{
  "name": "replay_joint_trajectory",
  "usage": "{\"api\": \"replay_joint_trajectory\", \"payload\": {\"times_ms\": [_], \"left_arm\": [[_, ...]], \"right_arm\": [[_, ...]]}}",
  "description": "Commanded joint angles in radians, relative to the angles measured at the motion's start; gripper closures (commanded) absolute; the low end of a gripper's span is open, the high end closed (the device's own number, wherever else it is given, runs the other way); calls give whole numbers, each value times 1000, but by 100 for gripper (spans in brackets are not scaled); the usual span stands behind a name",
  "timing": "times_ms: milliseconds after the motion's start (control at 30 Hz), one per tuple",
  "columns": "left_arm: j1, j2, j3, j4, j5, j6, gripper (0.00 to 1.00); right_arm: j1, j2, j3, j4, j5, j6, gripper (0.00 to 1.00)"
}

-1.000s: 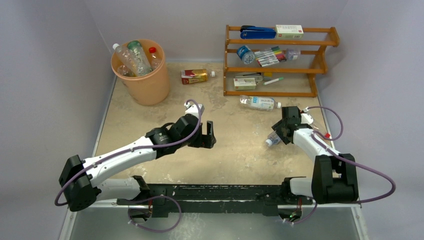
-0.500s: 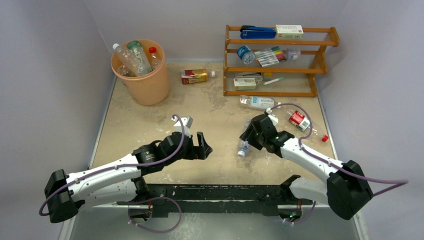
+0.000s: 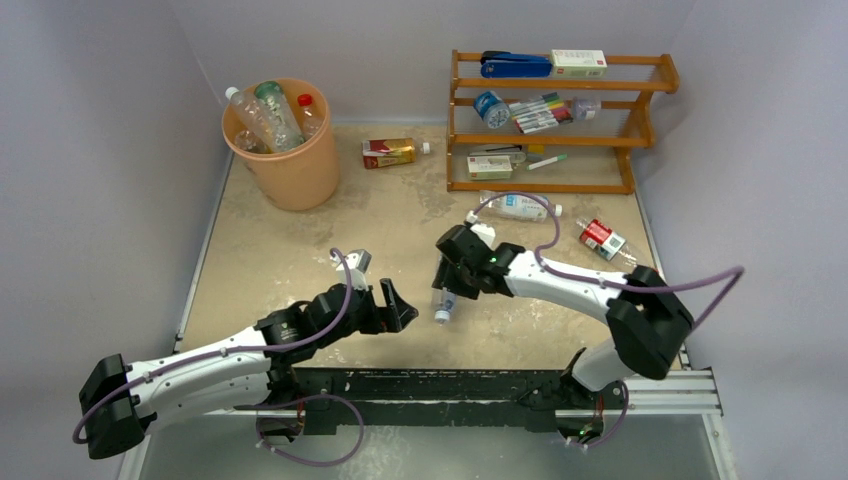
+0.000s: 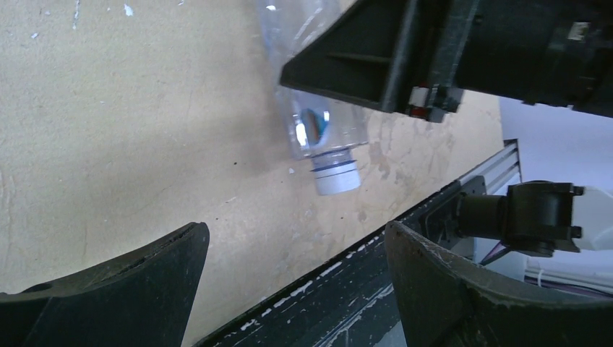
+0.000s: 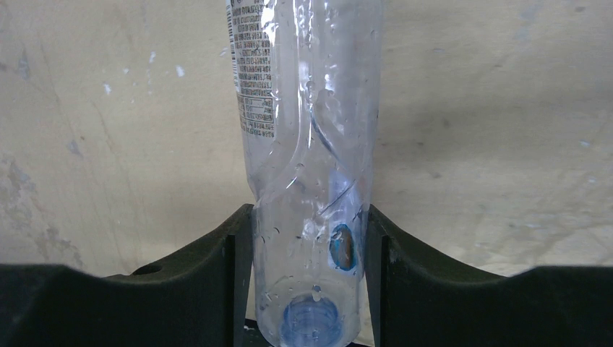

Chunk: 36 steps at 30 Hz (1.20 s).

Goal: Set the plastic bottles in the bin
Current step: Pick up the plastic bottle at the center of the board.

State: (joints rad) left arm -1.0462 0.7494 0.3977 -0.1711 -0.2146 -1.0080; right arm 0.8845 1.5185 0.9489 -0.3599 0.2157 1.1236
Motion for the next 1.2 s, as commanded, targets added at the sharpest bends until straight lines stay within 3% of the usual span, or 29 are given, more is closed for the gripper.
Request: {"api": "replay_joint_trajectory", "payload": {"times_ms": [0,200,533,767,1167], "left_arm": [[-6,-56,14,57,13,-15,9],[-6,-89,35,15,25,-15,9],[-5,35,30,138,134,9,8],[-6,49,4,173,195,7,8],[-6,-16,-56,190,232,19,7]], "right_arm": [[29,48,124,-59,-20,-25,65],[33,37,237,-161,24,-34,65],[32,-79,298,-244,54,-26,64],[8,-34,436,-367,82,-68,63],[-76,-163,358,-129,-15,-91,64]]}}
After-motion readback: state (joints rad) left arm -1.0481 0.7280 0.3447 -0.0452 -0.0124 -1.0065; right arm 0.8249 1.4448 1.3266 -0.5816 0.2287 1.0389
